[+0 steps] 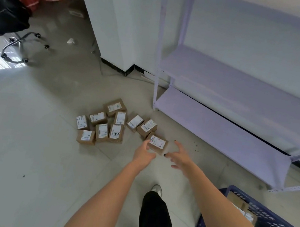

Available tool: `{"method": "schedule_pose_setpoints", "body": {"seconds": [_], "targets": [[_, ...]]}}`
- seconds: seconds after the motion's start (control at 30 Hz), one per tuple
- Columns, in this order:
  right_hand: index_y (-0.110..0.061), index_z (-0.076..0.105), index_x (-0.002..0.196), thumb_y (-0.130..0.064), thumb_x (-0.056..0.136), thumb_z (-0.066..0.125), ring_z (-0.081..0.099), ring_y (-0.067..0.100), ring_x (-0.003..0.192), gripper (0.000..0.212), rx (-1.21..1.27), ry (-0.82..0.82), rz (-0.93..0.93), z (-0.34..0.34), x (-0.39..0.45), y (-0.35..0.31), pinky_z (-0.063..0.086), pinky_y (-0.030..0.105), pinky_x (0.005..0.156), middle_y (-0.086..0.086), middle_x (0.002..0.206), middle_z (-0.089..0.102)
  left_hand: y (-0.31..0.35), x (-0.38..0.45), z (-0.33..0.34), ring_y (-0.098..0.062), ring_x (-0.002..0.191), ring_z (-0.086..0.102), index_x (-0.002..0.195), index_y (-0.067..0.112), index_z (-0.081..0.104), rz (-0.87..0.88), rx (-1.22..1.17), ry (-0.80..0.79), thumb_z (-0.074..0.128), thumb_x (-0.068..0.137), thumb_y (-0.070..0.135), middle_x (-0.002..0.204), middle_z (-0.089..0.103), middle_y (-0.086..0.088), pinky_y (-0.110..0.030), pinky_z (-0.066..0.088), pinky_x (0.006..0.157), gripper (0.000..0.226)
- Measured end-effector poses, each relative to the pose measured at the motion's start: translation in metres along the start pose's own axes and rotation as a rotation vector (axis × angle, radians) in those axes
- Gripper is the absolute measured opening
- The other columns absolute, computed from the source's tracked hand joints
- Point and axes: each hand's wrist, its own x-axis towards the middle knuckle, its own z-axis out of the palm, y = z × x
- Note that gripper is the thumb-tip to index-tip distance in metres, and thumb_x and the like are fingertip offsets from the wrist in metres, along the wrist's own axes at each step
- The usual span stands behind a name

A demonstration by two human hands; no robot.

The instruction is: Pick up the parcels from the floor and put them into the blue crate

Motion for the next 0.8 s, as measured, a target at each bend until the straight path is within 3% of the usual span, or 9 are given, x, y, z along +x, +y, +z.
{"method": "schedule_pose_setpoints", "body": {"seconds": [0.1,0.23,0.3,0.37,0.47,0.57,0.63,0.7,0.8], "targets": [[-0.027,0.027,0.144,-0.006,0.085,0.059,0.050,0.024,0.109,0.071,0.017,0.010,0.024,0.004,0.051,-0.023,0.046,0.043,0.099,0.005,0.116,0.050,0.013,0.042,-0.008,-0.009,0.091,0.049,0.146,0.021,0.026,-0.029,0.007,0.003,0.051,0.089,0.008,0.143,0.041,-0.005,-0.021,0.038,0.075,0.064],[-0.028,0.030,0.143,-0.005,0.084,0.059,0.050,0.026,0.111,0.069,0.028,0.004,0.077,0.011,0.098,-0.038,0.046,0.043,0.099,0.004,0.113,0.047,0.019,0.099,-0.011,-0.019,0.116,0.049,0.146,0.020,0.027,-0.088,-0.004,-0.018,0.052,0.088,0.007,0.141,0.043,-0.007,-0.023,0.037,0.085,0.064],[-0.028,0.031,0.143,-0.004,0.085,0.059,0.048,0.023,0.106,0.069,0.023,-0.008,0.113,0.014,0.121,-0.040,0.046,0.041,0.097,0.005,0.113,0.047,0.017,0.121,-0.009,-0.022,0.120,0.049,0.145,0.019,0.027,-0.115,0.001,-0.045,0.052,0.088,0.007,0.141,0.042,-0.009,-0.023,0.037,0.084,0.064],[-0.028,0.030,0.143,-0.004,0.084,0.060,0.047,0.021,0.101,0.070,0.021,-0.021,0.149,0.017,0.145,-0.041,0.046,0.040,0.096,0.006,0.115,0.047,0.009,0.145,-0.008,-0.022,0.116,0.051,0.145,0.019,0.028,-0.139,0.001,-0.066,0.053,0.089,0.007,0.141,0.042,-0.010,-0.021,0.039,0.081,0.063],[-0.028,0.028,0.146,-0.006,0.084,0.062,0.049,0.022,0.098,0.074,-0.008,-0.001,0.186,0.020,0.190,-0.039,0.047,0.038,0.095,0.010,0.128,0.047,-0.007,0.188,-0.010,-0.013,0.091,0.052,0.144,0.018,0.030,-0.198,-0.026,-0.079,0.052,0.089,0.005,0.141,0.042,-0.012,-0.017,0.042,0.071,0.061],[-0.027,0.030,0.145,-0.006,0.085,0.061,0.050,0.022,0.093,0.072,-0.023,0.024,0.207,0.024,0.236,-0.034,0.047,0.041,0.097,0.008,0.114,0.049,-0.028,0.233,-0.015,-0.014,0.093,0.049,0.144,0.020,0.031,-0.242,0.004,-0.076,0.052,0.089,0.005,0.141,0.043,-0.011,-0.023,0.041,0.079,0.060],[-0.026,0.031,0.145,-0.005,0.085,0.062,0.052,0.025,0.095,0.071,-0.028,0.037,0.228,0.030,0.269,-0.025,0.046,0.043,0.098,0.011,0.110,0.050,-0.045,0.267,-0.017,-0.015,0.094,0.049,0.144,0.020,0.030,-0.262,0.025,-0.080,0.051,0.090,0.006,0.142,0.043,-0.010,-0.019,0.044,0.073,0.059],[-0.026,0.031,0.145,-0.005,0.085,0.063,0.054,0.030,0.108,0.071,-0.044,0.044,0.243,0.035,0.307,-0.012,0.045,0.043,0.100,0.017,0.120,0.053,-0.062,0.305,-0.015,-0.018,0.095,0.052,0.144,0.019,0.030,-0.272,0.041,-0.088,0.050,0.090,0.006,0.142,0.043,-0.010,-0.016,0.043,0.067,0.059],[-0.026,0.030,0.146,-0.007,0.084,0.063,0.050,0.027,0.118,0.073,-0.065,0.051,0.263,0.047,0.370,0.019,0.043,0.039,0.102,0.012,0.139,0.046,-0.093,0.365,-0.007,-0.019,0.096,0.053,0.145,0.019,0.029,-0.294,0.053,-0.102,0.050,0.090,0.005,0.142,0.043,-0.011,-0.018,0.044,0.069,0.060]]}}
